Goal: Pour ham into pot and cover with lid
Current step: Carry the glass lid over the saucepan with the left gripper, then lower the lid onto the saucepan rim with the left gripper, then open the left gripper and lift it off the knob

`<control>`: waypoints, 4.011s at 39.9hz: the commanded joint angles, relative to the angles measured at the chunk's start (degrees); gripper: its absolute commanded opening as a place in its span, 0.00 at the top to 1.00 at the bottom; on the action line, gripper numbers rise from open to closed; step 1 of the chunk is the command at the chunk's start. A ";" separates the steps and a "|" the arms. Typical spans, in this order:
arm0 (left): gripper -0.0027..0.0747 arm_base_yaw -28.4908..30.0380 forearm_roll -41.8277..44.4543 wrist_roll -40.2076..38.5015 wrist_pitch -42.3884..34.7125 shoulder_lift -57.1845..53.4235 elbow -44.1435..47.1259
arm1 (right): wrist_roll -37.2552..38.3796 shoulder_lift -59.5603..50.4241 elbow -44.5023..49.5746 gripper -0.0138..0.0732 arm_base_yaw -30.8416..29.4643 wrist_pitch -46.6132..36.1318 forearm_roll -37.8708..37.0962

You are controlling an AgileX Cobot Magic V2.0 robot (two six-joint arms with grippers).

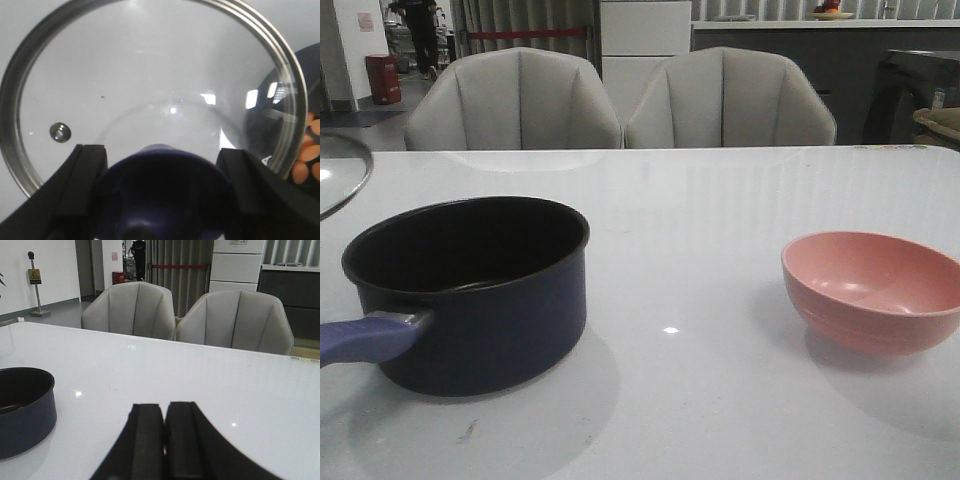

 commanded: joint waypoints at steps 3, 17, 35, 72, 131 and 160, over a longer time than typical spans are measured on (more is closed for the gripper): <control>0.70 -5.33 -0.76 0.25 3.23 -3.23 -5.57 | -0.42 0.57 -1.74 0.67 -0.04 -4.58 0.23; 0.70 -19.26 -0.76 0.25 3.23 -1.84 -5.93 | -0.42 0.57 -1.74 0.67 -0.04 -4.69 0.23; 0.70 -24.62 -0.57 0.25 3.23 -1.19 -5.93 | -0.42 0.57 -1.74 0.67 -0.04 -4.69 0.23; 0.69 -24.62 -1.48 0.25 3.23 3.62 -3.09 | -0.42 0.57 -1.74 0.67 -0.04 -4.69 0.23; 0.05 -24.62 1.11 -0.12 3.21 3.81 -2.08 | -0.42 0.57 -1.74 0.67 2.05 -4.69 0.23; 0.30 -24.62 1.92 -0.12 0.01 -22.06 2.01 | -0.42 0.57 -1.74 0.67 2.05 -4.69 0.23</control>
